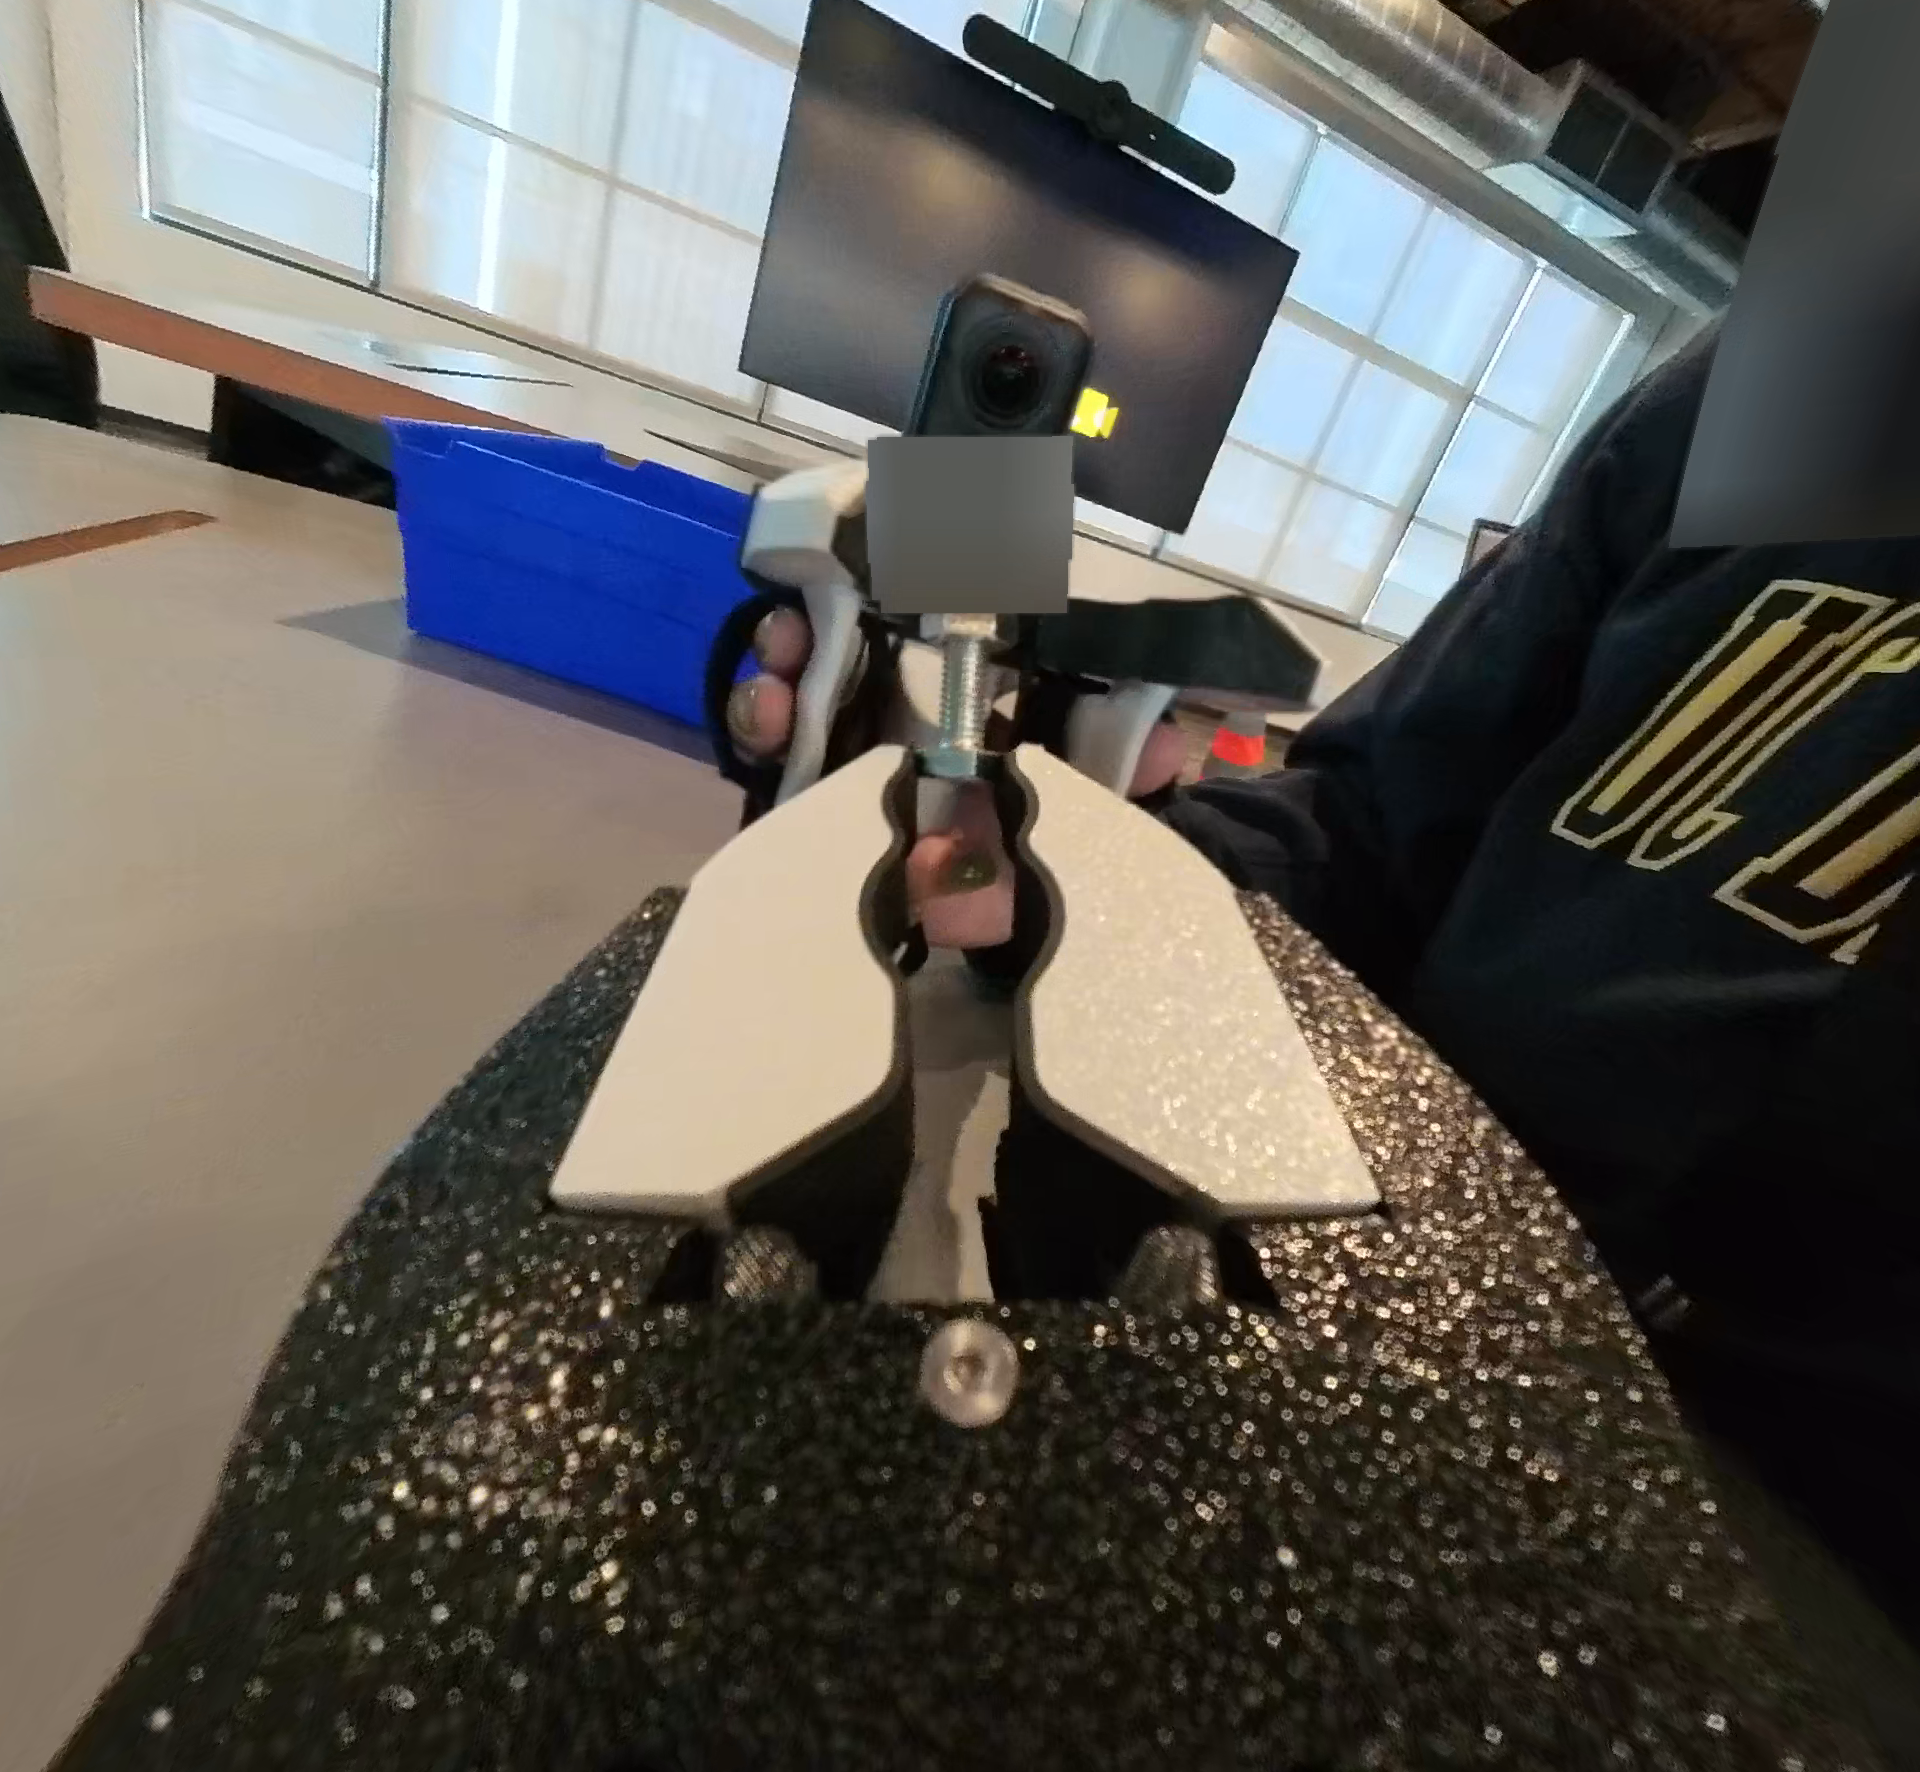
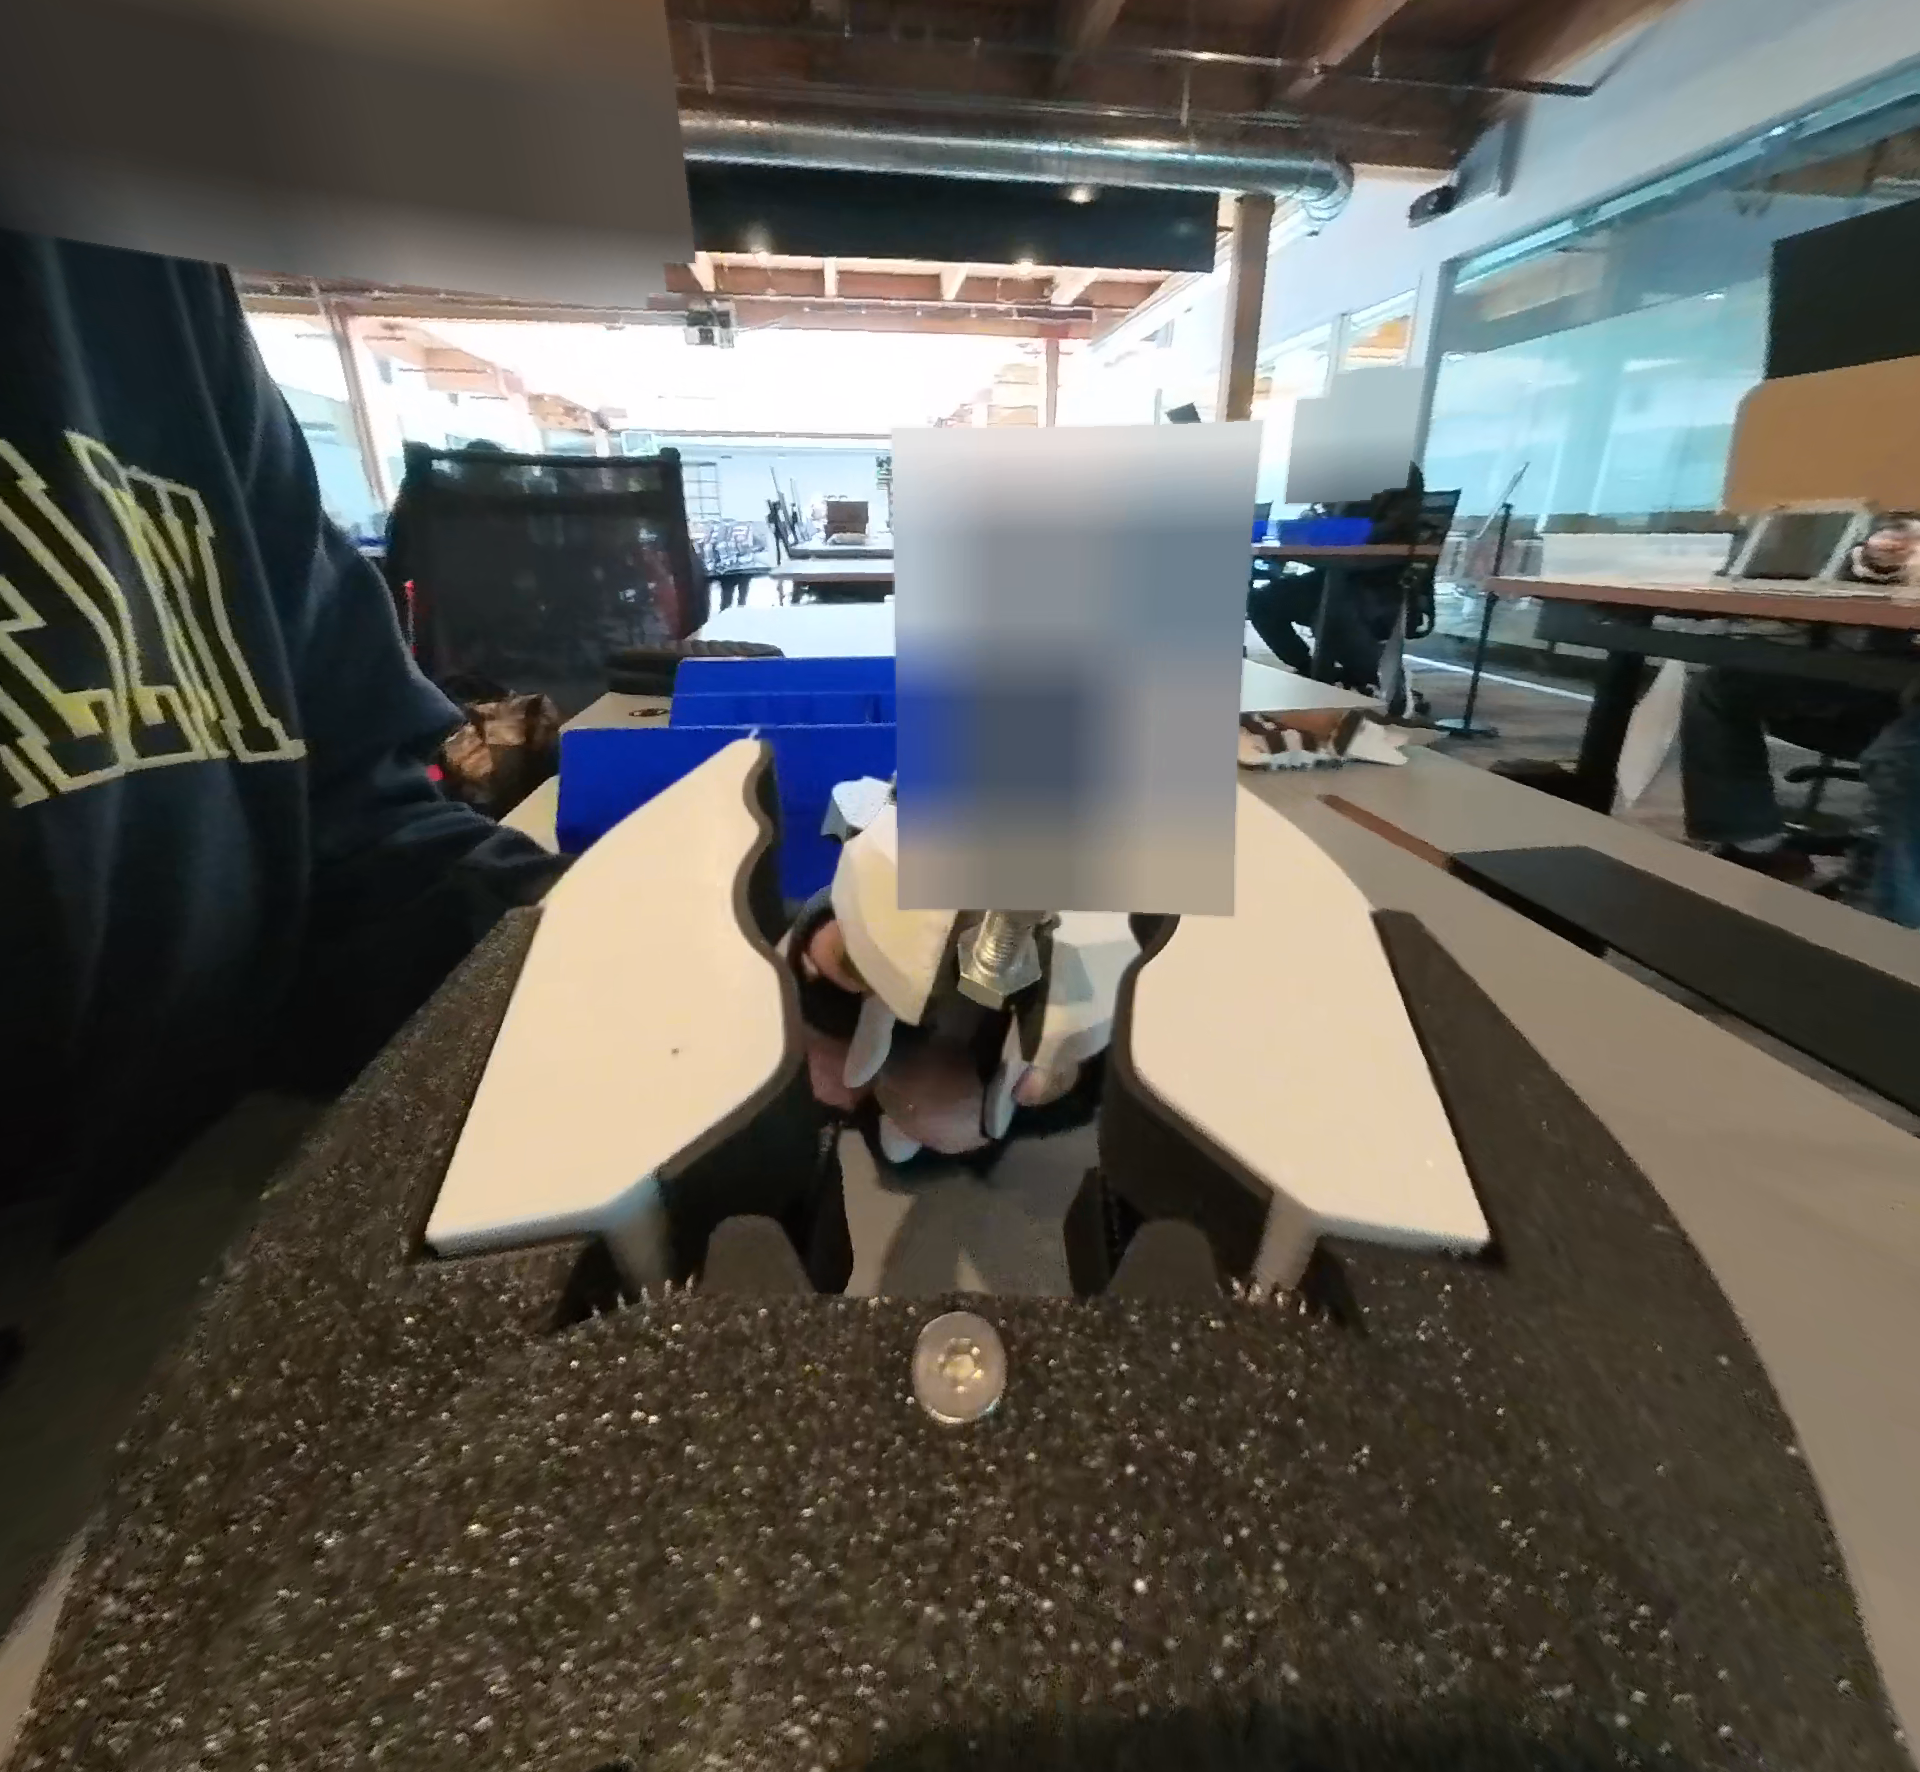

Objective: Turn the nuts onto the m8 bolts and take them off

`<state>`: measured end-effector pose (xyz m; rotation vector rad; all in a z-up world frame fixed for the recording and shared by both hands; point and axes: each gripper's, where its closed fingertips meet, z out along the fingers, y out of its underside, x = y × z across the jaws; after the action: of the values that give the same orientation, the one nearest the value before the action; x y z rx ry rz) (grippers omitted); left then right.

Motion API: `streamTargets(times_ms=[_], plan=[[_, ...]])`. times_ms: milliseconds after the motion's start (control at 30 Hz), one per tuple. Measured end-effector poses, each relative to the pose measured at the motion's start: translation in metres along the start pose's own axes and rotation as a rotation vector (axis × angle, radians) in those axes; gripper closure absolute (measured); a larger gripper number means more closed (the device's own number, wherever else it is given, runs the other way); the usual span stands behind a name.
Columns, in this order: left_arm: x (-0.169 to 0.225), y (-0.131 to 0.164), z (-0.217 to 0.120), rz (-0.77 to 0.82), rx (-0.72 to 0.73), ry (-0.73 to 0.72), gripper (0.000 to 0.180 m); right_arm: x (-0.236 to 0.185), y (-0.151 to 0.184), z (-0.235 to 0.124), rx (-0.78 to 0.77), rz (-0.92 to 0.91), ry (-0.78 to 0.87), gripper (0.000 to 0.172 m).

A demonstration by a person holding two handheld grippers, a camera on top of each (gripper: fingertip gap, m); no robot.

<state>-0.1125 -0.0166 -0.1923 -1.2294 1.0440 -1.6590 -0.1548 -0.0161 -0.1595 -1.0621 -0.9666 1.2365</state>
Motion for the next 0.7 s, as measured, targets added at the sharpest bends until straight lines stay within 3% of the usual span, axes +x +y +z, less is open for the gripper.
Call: streamTargets(times_ms=[133,200,267,367,567,700], plan=[[-0.004,-0.017,-0.014,0.017,0.103,-0.040,0.166,0.001,0.003,-0.010,-0.041,-0.016,-0.016,0.119],[-0.014,-0.028,-0.031,0.020,0.175,-0.110,0.166,0.002,-0.004,-0.017,0.012,0.006,-0.034,0.129],[-0.019,-0.025,-0.037,0.028,0.141,-0.151,0.166,0.008,-0.009,-0.018,0.058,0.032,0.003,0.120],[-0.009,-0.018,-0.023,0.018,0.092,-0.072,0.166,0.011,-0.002,-0.011,0.033,0.030,0.034,0.108],[0.000,-0.001,-0.001,-0.026,0.004,0.011,0.166,-0.001,0.003,-0.003,0.010,0.027,-0.022,0.113],[-0.012,-0.020,-0.025,0.006,0.113,-0.088,0.166,0.003,0.008,-0.010,-0.036,0.053,-0.029,0.122]])
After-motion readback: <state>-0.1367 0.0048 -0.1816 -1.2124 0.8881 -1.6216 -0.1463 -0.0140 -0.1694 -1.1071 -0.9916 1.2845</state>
